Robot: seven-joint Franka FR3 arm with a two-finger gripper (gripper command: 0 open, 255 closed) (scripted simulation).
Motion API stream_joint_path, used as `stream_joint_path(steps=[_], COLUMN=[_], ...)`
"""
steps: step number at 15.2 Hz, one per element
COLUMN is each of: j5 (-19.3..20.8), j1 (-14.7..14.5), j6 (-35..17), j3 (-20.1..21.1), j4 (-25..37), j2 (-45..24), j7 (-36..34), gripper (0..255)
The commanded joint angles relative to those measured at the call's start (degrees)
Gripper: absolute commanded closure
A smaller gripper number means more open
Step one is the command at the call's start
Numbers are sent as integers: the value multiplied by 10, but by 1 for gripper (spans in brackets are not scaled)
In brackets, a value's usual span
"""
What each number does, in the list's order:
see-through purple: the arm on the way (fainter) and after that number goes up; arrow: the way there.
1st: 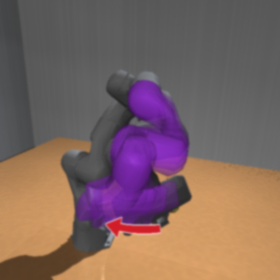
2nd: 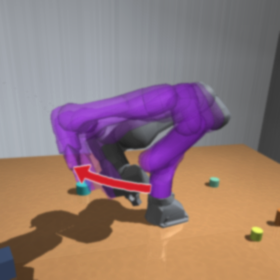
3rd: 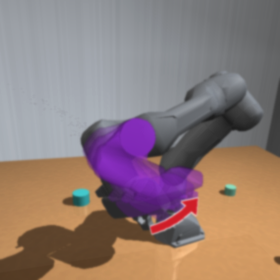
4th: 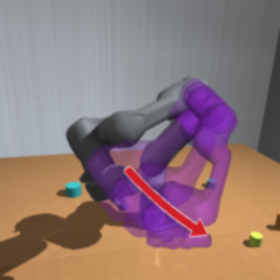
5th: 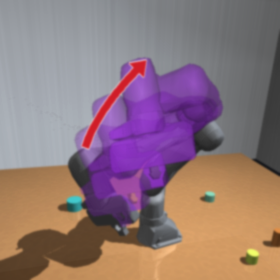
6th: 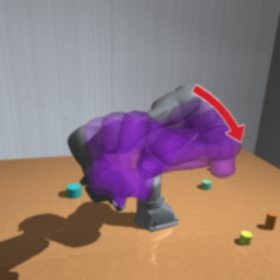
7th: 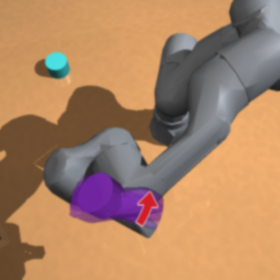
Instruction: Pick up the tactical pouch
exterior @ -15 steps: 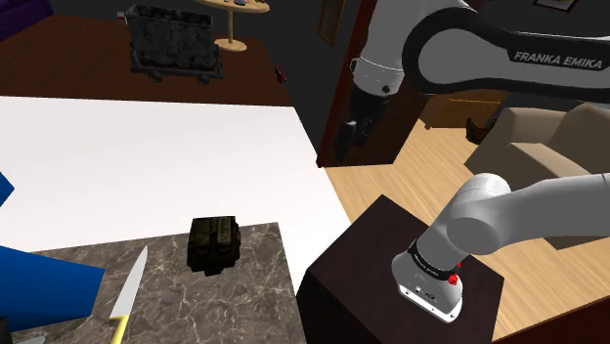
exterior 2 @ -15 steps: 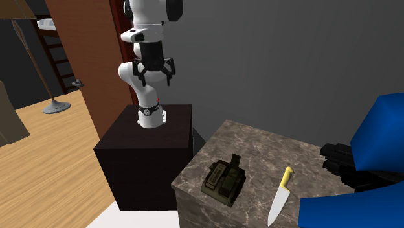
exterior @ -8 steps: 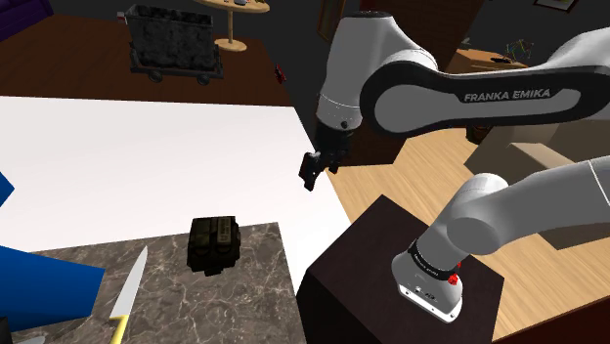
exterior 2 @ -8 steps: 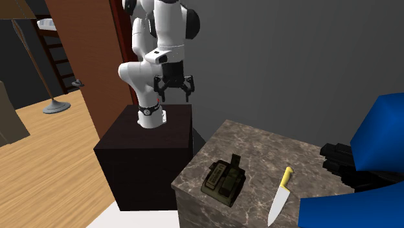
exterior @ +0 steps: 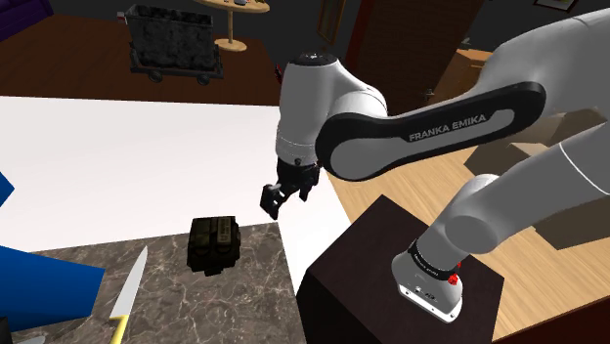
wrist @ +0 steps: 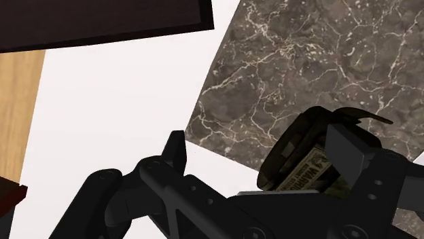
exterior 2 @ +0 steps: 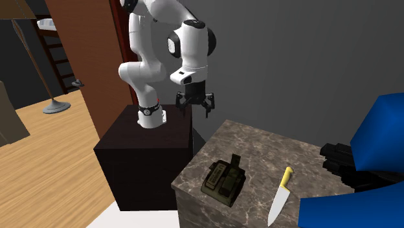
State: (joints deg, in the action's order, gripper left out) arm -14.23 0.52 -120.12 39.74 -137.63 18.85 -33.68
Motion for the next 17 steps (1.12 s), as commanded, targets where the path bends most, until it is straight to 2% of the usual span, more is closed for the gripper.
stream_joint_path(steps=[1,5,8,12,17], j5=[21,109,204,309,381], j1=[10,29,15,-48,-138], j6=[-31,-81,-102,-109,-102], j3=[31,84,92,55,-6], j4=[13,56,98,169,274], j2=[-47,-165,-265,-384,-506], j7=[-45,-156,-255,-360,-439], gripper=[0,0,0,0,0])
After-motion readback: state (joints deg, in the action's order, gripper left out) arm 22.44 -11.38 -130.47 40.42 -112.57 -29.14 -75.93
